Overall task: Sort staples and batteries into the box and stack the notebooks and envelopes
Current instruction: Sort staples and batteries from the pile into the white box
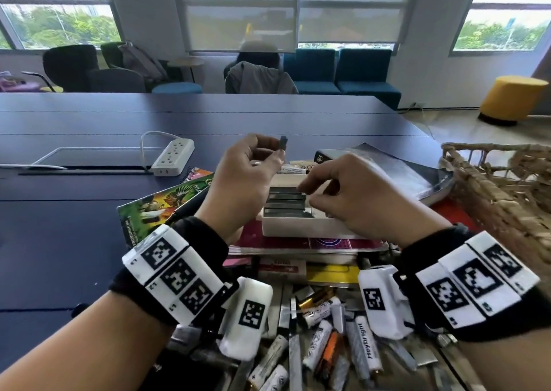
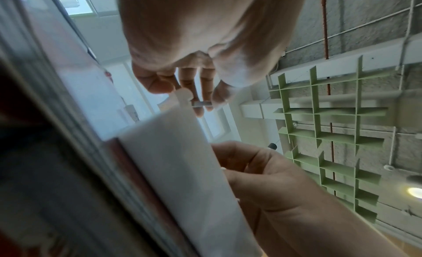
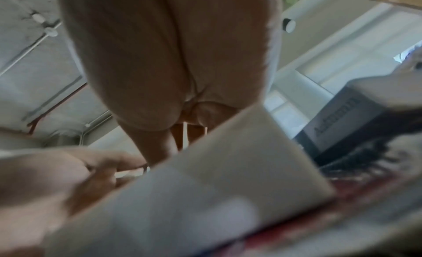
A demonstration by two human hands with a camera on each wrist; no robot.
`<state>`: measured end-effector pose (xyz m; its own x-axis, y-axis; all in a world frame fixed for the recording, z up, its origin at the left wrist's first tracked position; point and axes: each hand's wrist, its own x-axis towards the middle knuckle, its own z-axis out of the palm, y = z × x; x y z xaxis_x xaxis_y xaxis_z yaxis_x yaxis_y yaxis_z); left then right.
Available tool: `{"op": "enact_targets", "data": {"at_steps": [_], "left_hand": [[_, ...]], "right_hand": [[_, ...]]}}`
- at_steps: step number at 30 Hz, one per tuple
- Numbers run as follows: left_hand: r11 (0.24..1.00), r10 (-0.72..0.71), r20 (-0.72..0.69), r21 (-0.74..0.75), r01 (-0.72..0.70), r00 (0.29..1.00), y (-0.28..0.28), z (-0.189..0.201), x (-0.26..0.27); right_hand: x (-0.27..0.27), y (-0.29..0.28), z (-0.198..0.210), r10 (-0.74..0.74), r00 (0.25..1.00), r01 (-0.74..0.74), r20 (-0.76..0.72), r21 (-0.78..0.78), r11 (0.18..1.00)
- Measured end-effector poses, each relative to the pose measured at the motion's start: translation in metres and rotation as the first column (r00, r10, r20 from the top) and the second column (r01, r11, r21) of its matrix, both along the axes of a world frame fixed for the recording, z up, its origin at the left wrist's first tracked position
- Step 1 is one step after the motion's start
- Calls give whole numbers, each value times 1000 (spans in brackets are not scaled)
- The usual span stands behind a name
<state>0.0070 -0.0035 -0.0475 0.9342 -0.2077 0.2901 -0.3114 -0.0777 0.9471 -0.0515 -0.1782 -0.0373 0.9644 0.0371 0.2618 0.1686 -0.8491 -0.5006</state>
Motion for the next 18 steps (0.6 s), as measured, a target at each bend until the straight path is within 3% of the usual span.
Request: {"op": "enact_targets", "data": {"at_steps": [8,12,18], "left_hand": [[897,-122,272,442,-11,954,12,12,-3],[856,-158,277,517,-9,948,12,8,-3],[835,-165,291,550,-23,943,11,7,-1]], "right_hand": [[-2,-12,-5,20,1000,-17,-10,201,980],[-7,-19,-3,55,998,-43,-32,300,953],[-11,-20,-2,108,993,-87,-52,308,948]]}}
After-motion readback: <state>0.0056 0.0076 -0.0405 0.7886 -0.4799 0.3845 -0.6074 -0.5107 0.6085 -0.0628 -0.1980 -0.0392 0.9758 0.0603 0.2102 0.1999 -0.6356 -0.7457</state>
